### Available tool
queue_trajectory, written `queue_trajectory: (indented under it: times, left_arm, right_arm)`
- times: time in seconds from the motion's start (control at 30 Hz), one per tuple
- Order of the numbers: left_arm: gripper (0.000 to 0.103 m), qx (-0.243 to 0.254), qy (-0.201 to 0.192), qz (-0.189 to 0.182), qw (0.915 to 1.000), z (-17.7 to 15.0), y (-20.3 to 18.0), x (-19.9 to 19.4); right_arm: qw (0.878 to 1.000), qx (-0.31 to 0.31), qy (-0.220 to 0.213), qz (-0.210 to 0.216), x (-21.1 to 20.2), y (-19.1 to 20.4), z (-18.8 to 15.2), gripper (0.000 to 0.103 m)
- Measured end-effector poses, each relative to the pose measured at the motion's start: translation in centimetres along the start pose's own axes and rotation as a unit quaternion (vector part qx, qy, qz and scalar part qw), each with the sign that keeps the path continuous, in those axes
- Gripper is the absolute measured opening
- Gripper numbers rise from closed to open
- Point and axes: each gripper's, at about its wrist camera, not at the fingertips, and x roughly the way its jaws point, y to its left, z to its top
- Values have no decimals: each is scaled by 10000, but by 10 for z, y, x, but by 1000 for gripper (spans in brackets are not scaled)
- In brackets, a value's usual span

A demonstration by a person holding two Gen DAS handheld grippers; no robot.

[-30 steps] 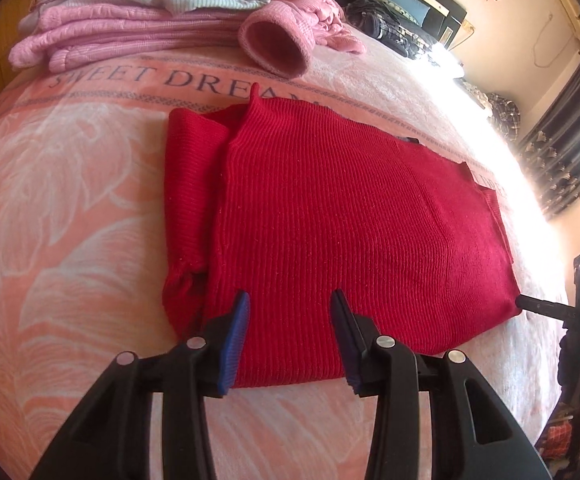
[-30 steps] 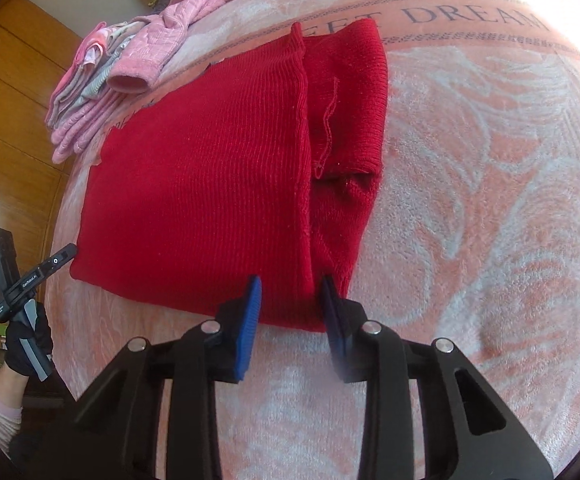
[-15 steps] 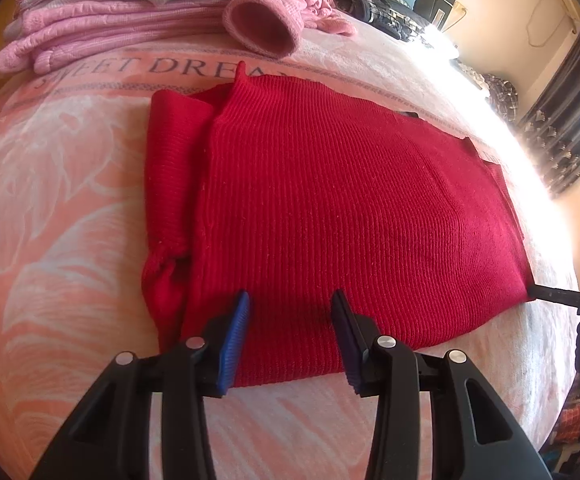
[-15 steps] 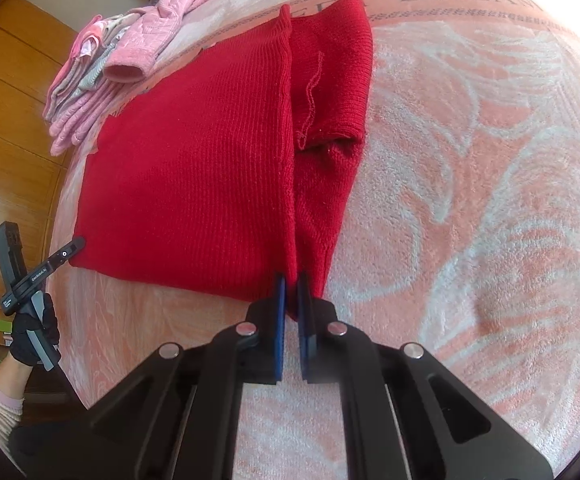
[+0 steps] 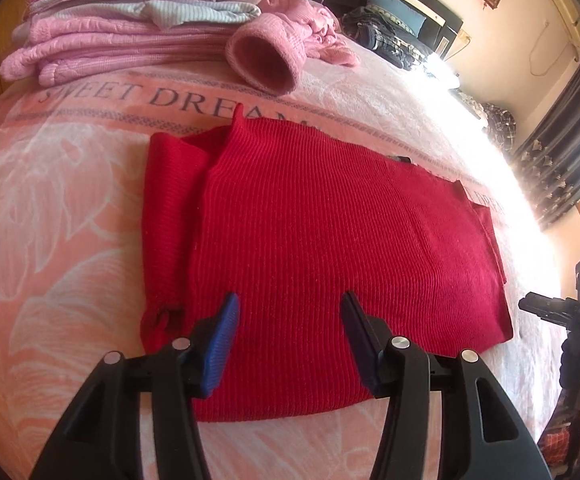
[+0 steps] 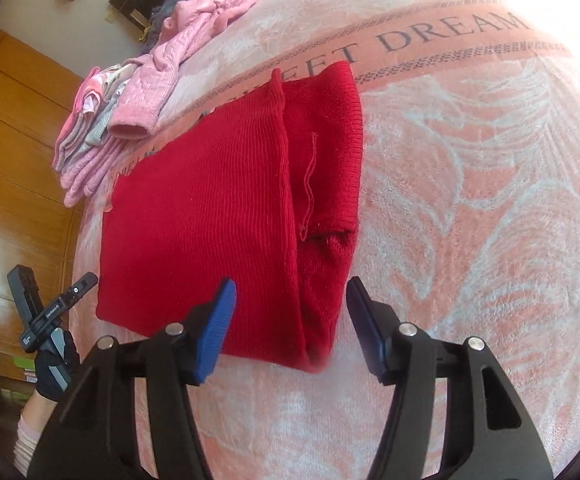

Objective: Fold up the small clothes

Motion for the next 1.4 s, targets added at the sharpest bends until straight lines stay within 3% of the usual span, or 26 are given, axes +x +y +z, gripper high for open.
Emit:
queue_trajectory:
  times: [0.17, 0.33, 0.53, 0.6, 0.7, 1.4]
  left_arm:
    - [53, -13, 98, 37, 9999, 4, -1, 18]
    - [53, 69, 122, 15, 9999, 5, 3, 28]
    - [55, 131, 121, -93, 9998, 4, 5, 29]
    - [55, 105, 128, -153, 9997, 4, 8, 29]
    - [55, 47, 134, -223, 9997, 4, 11, 30]
    - [61, 250, 84, -272, 9993, 1, 7, 33]
  right_arm:
    - [9993, 137, 170, -300, 24, -12, 15, 63]
    - [9995, 198, 103, -239, 34, -16, 24, 63]
    - [9995, 226, -30, -240, 41, -13, 29, 42]
    - [9995, 218, -54, -205, 42, -13, 29, 30]
    - [9996, 185, -85, -186, 43, -13, 27, 23]
    - [9993, 217, -167, -266, 45, -11, 26, 21]
